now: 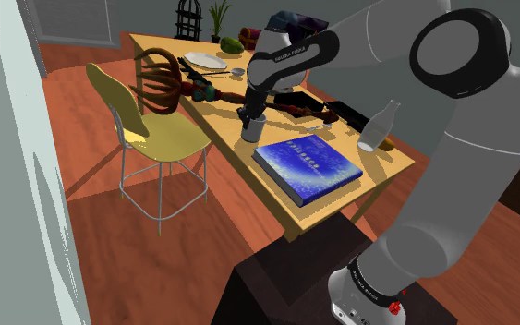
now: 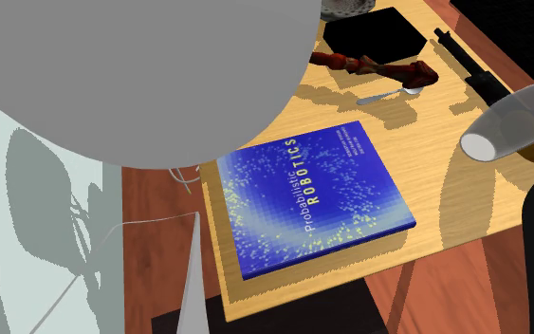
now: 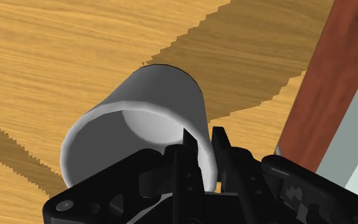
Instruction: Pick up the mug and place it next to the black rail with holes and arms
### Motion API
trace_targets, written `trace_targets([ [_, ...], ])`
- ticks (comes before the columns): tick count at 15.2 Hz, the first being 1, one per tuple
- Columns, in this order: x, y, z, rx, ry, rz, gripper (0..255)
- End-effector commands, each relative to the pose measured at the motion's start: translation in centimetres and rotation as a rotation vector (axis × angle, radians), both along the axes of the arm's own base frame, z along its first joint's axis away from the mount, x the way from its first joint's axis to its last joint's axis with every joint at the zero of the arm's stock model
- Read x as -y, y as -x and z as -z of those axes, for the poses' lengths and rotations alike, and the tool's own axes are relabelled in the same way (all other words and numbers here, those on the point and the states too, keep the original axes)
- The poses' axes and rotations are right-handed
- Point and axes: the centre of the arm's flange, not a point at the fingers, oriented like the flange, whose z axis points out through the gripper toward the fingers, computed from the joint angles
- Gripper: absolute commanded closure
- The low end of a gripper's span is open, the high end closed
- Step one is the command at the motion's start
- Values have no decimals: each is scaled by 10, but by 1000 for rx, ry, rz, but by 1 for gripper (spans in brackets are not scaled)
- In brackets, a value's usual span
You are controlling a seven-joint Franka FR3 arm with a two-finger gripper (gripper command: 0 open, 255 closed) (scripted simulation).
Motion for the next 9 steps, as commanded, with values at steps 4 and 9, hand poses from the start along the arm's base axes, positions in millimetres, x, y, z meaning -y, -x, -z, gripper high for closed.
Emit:
trace_targets([
  [4,0,0,0,0,0,0,255],
  [9,0,0,-26,0,0,0,255],
])
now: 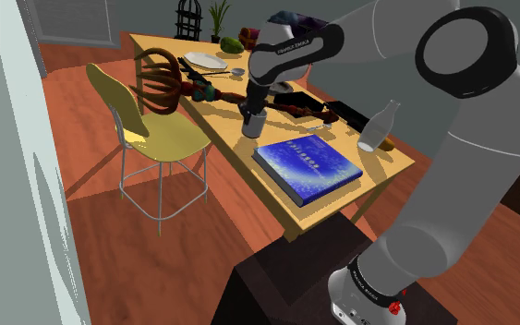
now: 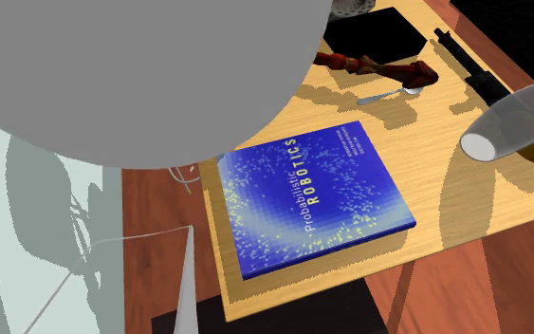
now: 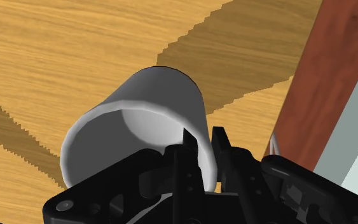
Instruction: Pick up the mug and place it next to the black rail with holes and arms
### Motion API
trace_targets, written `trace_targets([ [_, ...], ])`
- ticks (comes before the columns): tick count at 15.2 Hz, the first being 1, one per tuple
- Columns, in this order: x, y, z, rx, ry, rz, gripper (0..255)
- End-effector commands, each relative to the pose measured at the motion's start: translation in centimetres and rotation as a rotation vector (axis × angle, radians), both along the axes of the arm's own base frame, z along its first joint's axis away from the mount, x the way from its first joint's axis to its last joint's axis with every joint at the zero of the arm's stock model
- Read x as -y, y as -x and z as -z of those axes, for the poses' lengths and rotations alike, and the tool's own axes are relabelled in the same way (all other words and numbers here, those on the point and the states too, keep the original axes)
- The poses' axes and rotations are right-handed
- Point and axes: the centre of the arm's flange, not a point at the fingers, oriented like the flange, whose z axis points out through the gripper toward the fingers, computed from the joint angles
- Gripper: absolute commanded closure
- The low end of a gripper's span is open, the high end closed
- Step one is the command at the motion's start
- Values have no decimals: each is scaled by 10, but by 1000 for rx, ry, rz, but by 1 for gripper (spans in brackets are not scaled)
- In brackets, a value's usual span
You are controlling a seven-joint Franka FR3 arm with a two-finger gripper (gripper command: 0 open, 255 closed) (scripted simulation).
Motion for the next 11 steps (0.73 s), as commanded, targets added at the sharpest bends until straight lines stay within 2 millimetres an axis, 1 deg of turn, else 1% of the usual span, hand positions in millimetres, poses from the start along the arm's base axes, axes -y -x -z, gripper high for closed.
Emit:
trace_targets([
  [1,0,1,-11,0,0,0,255],
  [11,0,1,-64,0,0,0,255],
])
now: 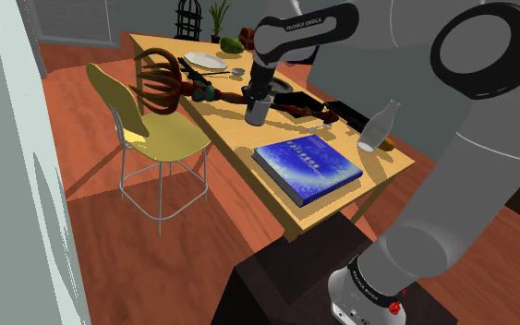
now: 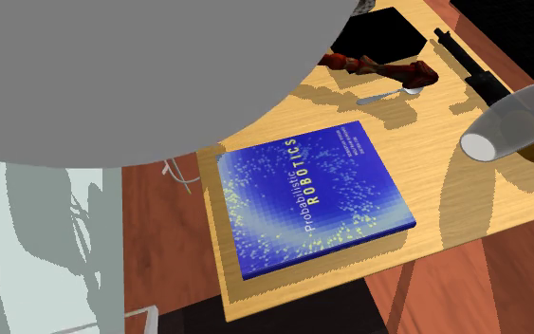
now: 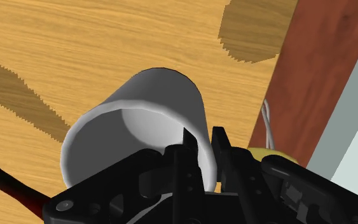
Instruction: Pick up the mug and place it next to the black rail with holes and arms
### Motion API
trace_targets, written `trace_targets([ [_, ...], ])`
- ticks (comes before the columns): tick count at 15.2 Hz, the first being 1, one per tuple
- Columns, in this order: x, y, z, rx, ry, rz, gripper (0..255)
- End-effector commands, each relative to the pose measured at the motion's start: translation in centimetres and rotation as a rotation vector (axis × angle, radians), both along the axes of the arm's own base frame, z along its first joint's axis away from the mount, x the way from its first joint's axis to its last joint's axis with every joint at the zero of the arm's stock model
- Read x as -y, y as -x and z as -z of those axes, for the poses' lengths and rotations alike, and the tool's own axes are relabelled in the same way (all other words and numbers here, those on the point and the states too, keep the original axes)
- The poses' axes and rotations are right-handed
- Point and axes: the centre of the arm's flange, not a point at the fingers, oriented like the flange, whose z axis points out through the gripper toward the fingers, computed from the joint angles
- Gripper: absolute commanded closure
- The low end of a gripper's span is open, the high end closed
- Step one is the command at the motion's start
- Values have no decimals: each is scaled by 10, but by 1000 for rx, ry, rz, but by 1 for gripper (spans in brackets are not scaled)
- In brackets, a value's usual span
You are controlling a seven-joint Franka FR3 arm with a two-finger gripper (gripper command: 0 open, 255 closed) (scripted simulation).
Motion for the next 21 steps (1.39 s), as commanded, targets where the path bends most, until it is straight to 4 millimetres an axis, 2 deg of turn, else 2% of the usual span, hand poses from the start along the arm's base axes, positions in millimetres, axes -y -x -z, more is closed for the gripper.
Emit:
trace_targets([
  [1,0,0,-11,0,0,0,255],
  [17,0,0,-94,0,0,0,255],
  [21,52,12,-95,0,0,0,255],
])
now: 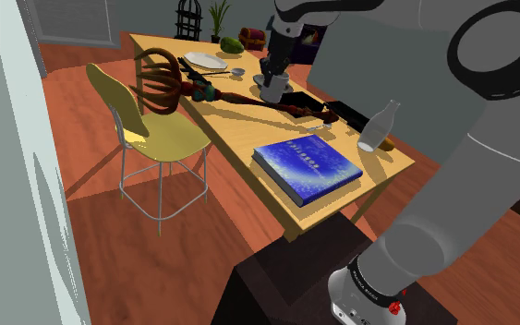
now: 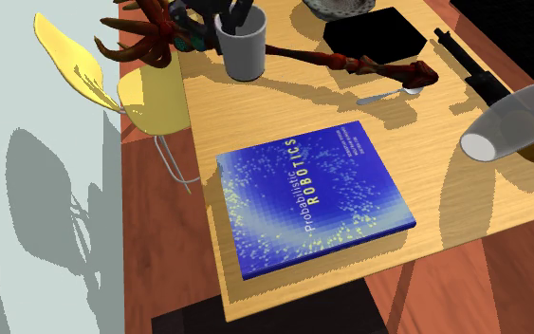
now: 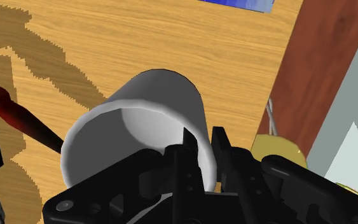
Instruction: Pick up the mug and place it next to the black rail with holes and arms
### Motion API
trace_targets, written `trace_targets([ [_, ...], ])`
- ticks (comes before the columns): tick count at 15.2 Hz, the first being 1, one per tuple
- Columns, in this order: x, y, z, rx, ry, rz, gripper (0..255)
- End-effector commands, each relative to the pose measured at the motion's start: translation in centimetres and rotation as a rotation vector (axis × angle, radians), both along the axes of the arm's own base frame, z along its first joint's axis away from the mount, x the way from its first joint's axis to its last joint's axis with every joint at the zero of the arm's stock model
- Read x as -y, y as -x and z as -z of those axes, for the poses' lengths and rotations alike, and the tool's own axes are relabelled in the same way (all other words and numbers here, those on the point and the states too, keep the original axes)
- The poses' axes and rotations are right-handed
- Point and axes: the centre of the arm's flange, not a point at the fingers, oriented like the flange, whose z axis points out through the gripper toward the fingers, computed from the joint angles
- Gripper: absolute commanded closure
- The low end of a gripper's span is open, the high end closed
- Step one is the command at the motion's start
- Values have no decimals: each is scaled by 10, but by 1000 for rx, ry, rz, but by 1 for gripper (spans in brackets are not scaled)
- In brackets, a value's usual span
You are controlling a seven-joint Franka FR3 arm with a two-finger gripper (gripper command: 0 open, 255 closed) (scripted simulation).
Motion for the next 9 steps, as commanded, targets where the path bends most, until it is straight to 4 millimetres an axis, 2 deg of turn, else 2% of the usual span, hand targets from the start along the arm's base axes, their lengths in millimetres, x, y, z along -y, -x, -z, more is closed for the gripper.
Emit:
trace_targets([
  [1,25,6,1,0,0,-1,255],
  [9,128,31,1,0,0,-1,255],
])
